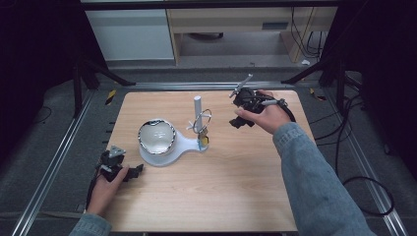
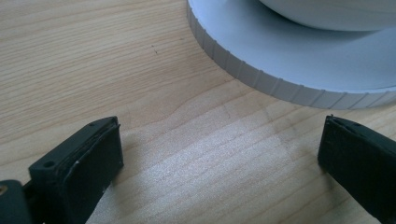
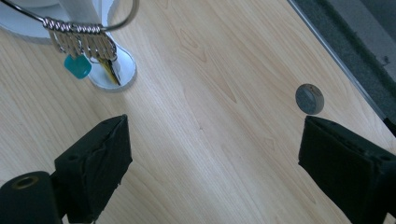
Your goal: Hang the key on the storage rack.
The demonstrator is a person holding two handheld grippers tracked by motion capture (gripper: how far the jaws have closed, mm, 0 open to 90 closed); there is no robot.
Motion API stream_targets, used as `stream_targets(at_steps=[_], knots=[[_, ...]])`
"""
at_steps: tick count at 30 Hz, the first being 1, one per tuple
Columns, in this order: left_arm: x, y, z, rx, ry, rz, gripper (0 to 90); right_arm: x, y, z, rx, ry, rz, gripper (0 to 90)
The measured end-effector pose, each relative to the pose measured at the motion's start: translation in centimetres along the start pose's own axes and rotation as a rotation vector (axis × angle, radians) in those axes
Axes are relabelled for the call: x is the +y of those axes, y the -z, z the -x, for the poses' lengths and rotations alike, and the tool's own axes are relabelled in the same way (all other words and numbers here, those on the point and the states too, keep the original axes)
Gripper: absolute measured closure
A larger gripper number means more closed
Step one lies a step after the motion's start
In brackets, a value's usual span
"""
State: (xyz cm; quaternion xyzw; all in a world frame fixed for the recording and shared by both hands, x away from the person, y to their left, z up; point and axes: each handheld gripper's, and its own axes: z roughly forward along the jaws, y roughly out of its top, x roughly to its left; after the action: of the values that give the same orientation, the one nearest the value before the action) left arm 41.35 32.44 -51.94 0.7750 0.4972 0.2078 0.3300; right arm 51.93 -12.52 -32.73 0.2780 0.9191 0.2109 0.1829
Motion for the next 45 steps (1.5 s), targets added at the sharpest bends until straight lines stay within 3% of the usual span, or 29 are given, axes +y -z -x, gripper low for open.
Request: stream_targets(at_steps=[9,16,21,24,27,34,45], knots=[[0.0,0.0,0.0,0.002,0.000,0.001,0.0,-3.2,-0.2,0.3,-0.037,-0.054,0.054,10.6],[0.0,0.0,0.0,0.003,-0.001,0.002,0.0,-7.2,-1.4,0.4,-0.074,-0.089,0.075,8.8],[0.0,0.0,0.0,0.004,-0.001,0.000,0.0,-9.4,-1.8,0.4,-0.072,-0.106,0.090,8.8],[0.0,0.0,0.0,0.004,-0.001,0.002,0.0,-11.6,-2.1,0.4,-0.068,-0.142,0.104,8.7],[0.0,0.0,0.0,0.004,-0.001,0.002,0.0,-12.5,-2.3,0.3,-0.068,-0.153,0.101,8.7],[0.0,0.0,0.1,0.003,0.002,0.004,0.0,-16.4,-3.3,-0.3,-0.059,-0.193,0.094,8.6],[0.0,0.0,0.1,0.004,0.002,0.004,0.0,-19.6,-4.6,-1.3,-0.041,-0.233,0.091,8.6]])
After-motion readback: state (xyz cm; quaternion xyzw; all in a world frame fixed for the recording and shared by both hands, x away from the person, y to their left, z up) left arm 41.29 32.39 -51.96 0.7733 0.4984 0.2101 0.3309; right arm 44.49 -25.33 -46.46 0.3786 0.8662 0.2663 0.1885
